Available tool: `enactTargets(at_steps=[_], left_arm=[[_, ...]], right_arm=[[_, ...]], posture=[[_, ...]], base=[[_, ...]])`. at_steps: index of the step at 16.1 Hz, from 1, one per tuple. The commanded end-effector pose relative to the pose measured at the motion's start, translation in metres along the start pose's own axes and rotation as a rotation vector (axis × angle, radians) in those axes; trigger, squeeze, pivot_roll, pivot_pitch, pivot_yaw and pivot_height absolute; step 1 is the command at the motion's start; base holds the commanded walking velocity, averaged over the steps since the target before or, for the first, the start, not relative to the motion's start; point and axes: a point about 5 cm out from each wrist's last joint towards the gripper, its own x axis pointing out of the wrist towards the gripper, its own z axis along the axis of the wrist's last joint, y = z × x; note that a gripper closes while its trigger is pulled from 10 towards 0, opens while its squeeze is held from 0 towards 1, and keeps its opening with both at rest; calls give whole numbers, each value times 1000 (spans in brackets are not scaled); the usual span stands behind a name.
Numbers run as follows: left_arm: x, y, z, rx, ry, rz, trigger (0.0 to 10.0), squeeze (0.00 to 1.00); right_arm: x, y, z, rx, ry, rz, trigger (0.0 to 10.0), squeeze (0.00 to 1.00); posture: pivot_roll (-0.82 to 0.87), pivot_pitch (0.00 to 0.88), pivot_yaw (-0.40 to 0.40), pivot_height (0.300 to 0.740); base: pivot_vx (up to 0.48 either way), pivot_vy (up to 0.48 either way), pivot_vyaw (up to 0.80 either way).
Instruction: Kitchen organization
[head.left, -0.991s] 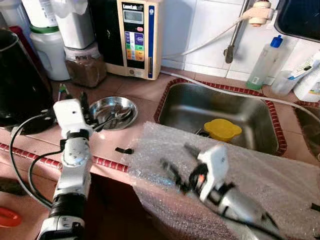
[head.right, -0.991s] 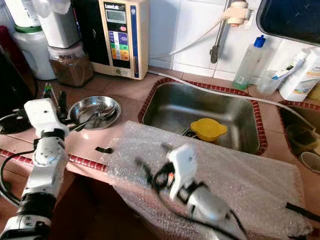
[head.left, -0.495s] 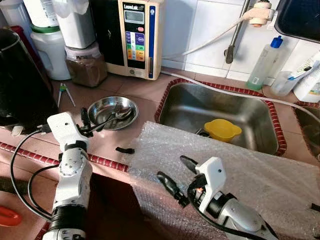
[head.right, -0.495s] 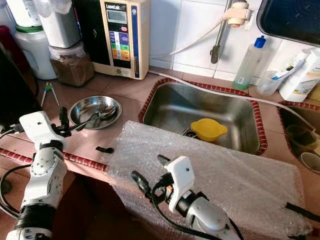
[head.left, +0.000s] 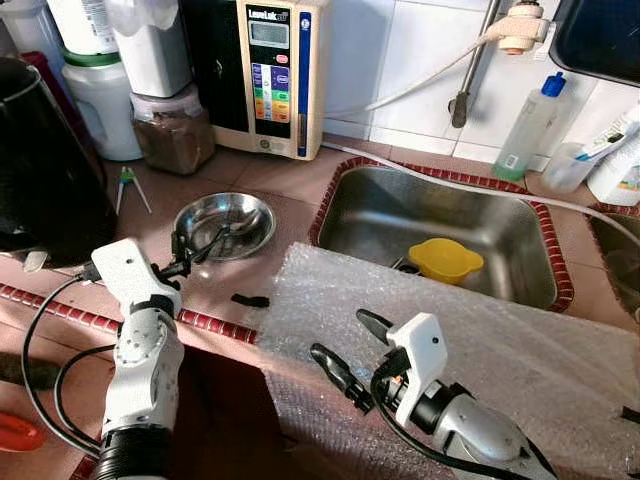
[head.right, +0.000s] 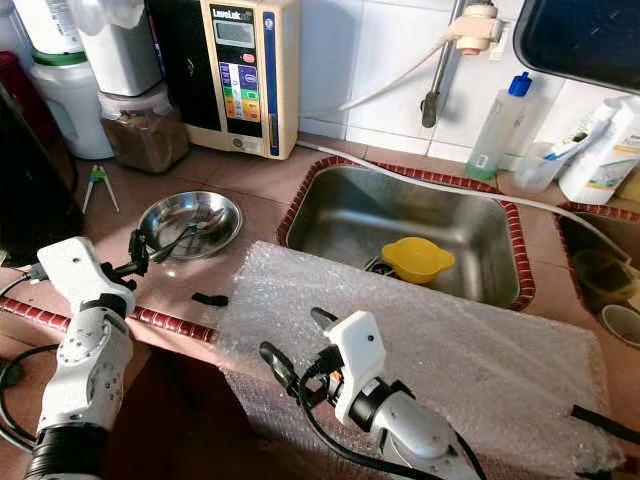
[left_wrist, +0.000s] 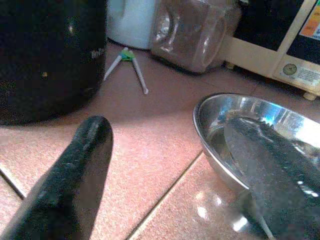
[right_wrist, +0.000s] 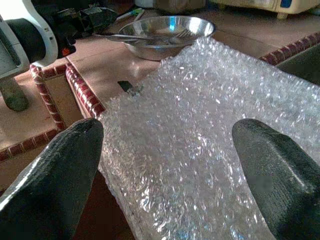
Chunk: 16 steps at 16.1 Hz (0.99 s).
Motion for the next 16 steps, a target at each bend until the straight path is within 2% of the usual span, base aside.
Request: enactTargets(at_steps=[1,4,6,7,8,9,10,11,12,13,15,16], left_arm=[[-1,3,2,9,2,15,10000,1000],[-3,2,-5,-5,55,18,10000,1000],[-4,-8,-11,-110,108,-5,10000,1000],[-3,-12,-13,-154,133,-18,8275,1000],[-3,-19,-17,-207,166,-39,5020,1000],[-4,-24,-17,-226,168,-55,4078,804],[-4,-29,-16,-249,169,-72,2196,243],[-3,-32,-14,-261,168,-85,2902,0],[-1,-37,-11,-271,165,-105,6510,0],[-1,-38,-10,-277,166,-109,7765,0],[-1,-41,-10,-301,180,-125,7843,0],[-2,-45,-12,-313,204,-157,5529,0]], right_arm=[[1,-1,-2,-8,9,-3,10000,0],[2,-1,-2,-13,8,-3,10000,0],[2,-1,-1,-14,6,-4,10000,0],[3,-2,-1,-14,5,-4,10000,0],[3,-2,-1,-15,5,-4,10000,0],[3,-1,-1,-16,3,-4,10000,0],[3,-2,-1,-18,2,-6,10000,0],[3,-2,-1,-19,1,-8,10000,0],[3,-2,0,-20,0,-11,10000,0],[3,-3,0,-20,0,-12,10000,0],[4,-3,0,-22,-1,-14,10000,0],[4,-3,-1,-22,-1,-14,10000,0]], posture=[[103,15,-7,740],[102,12,-5,740],[101,11,-4,740],[101,9,-3,740],[98,8,-1,740],[96,7,0,740],[95,6,0,740],[92,6,1,740],[92,6,2,740],[92,5,2,740],[92,5,3,740],[94,6,4,740]], base=[[0,0,0],[0,0,0],[0,0,0],[0,0,0],[0,0,0],[0,0,0],[0,0,0],[0,0,0],[0,0,0],[0,0,0],[0,0,0],[0,0,0]])
